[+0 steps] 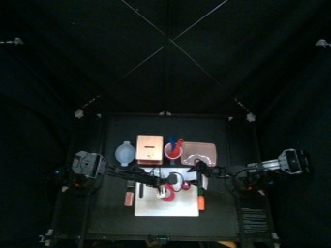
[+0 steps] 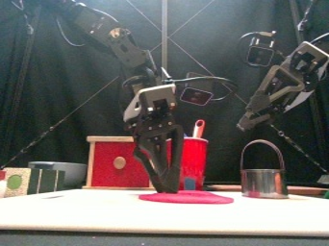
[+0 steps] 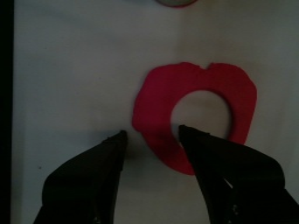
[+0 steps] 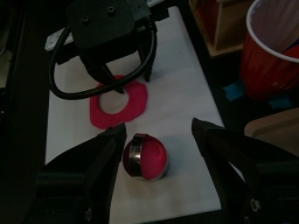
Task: Get the cutter from the drawer then cut the dough then place the extra dough in the bowl
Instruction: Place the extra dough in the bowl
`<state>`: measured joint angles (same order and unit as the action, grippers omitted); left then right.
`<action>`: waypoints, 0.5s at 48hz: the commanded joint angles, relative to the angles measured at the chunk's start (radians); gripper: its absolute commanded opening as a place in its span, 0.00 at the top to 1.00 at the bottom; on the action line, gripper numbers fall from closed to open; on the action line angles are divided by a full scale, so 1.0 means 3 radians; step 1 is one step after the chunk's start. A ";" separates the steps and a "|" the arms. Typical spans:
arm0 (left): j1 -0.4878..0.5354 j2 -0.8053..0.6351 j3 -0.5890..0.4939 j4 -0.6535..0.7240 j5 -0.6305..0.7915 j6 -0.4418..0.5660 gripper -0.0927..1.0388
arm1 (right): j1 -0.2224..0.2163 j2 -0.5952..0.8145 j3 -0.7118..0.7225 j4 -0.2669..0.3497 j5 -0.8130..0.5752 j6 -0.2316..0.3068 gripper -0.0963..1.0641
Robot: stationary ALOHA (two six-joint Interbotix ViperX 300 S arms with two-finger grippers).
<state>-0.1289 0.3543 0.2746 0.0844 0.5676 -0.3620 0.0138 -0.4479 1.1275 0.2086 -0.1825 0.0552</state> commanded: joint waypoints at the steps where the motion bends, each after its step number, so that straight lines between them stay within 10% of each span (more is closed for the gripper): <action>1: -0.0041 -0.0020 -0.0031 -0.0020 -0.0010 0.0000 0.24 | 0.0005 -0.0020 -0.0026 0.0005 -0.0026 0.0005 0.11; 24: -0.0138 -0.0026 -0.0036 -0.0010 0.0005 0.0026 0.26 | 0.0005 -0.0020 -0.0015 0.0015 -0.0020 0.0005 0.11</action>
<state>-0.1595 0.3543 0.2746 0.0782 0.5676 -0.3559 0.0153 -0.4464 1.1305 0.2102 -0.1825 0.0552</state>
